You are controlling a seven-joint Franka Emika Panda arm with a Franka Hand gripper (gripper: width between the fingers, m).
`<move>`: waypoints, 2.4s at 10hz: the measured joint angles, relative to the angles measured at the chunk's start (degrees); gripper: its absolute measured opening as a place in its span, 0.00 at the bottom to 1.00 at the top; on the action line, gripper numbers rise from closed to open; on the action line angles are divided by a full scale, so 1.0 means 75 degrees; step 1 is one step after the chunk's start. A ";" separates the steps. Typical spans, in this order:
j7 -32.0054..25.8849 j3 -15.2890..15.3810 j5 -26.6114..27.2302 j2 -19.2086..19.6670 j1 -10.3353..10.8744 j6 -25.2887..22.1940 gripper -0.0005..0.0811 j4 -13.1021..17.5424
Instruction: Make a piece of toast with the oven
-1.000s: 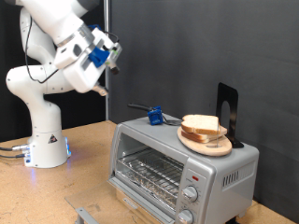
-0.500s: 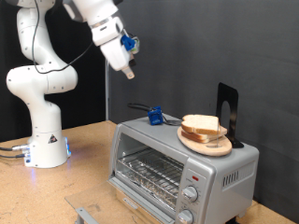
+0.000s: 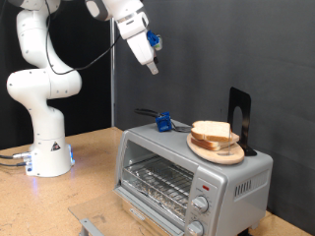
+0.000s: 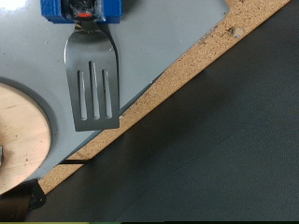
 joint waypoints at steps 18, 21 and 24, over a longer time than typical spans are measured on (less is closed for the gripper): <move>-0.0743 0.0646 0.0080 0.1126 0.0010 0.2568 1.00 -0.1340; -0.0967 0.0750 0.0351 0.1450 0.0095 0.2786 1.00 -0.1354; -0.0969 0.0920 0.0487 0.1669 0.0113 0.2924 1.00 -0.1348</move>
